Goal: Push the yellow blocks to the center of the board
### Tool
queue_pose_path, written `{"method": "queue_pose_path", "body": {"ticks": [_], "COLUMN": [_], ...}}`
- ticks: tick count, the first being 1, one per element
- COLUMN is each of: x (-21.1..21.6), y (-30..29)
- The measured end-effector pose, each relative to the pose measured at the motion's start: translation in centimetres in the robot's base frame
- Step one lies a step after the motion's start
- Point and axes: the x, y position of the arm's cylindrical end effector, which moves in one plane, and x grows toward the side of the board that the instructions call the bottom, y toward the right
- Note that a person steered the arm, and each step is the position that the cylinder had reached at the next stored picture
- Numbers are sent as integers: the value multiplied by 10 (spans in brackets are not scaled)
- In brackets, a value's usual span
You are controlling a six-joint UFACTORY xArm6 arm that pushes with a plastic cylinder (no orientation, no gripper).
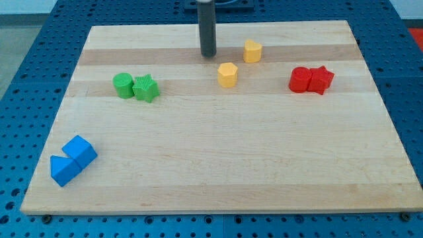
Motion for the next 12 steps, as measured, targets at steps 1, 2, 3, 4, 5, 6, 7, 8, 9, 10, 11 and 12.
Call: {"method": "queue_pose_path", "body": {"ticks": [1,2,3,4,5,6,7,8,9,10,11,12], "x": [-42,-26,-8,7,23,55,88,93,45,-7,25,57], "y": [59,123,121,87,54,29,5,-2,-2,25,54,57]}}
